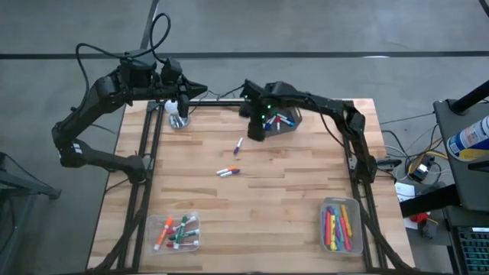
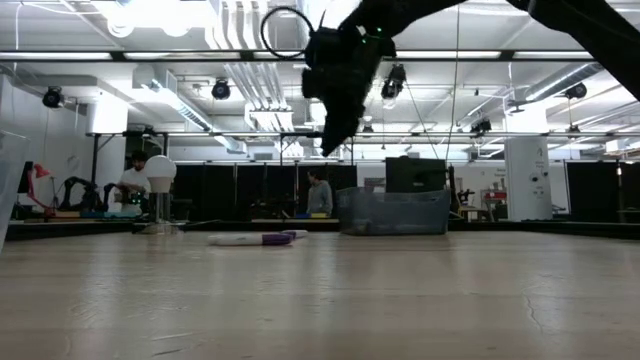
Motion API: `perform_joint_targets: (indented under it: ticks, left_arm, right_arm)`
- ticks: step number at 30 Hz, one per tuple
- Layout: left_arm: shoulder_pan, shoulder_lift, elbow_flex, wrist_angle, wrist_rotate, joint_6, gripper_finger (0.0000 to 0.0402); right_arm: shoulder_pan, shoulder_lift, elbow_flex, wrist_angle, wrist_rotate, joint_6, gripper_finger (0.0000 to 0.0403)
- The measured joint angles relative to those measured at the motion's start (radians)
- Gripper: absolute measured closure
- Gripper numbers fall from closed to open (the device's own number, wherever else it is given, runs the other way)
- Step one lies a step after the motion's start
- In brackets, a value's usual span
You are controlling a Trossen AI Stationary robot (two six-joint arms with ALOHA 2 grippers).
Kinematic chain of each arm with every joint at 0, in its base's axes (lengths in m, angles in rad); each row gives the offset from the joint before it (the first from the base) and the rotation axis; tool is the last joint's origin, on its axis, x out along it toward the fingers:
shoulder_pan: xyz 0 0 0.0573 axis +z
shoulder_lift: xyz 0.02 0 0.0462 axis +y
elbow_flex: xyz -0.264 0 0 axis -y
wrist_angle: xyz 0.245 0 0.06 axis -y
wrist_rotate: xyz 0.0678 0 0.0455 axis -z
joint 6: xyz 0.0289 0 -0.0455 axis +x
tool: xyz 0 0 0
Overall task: Pick & Place Markers
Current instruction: Put the top small purple highlighter pen into the black bin
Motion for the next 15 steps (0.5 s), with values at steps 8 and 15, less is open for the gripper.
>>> perform_joint_targets:
  ticks: [8,15]
  left_arm:
    - [0.0,0.0,0.0,-0.004,0.0,0.0,0.0394]
    - [0.0,0.0,0.0,-0.008,0.0,-0.007,0.0394]
  right_arm:
    - [0.108,0.028,-0.024,0.134,0.007,-0.429,0.0243]
    - [0.141,0.088,-0.053,0.271,0.034,-0.501,0.0259]
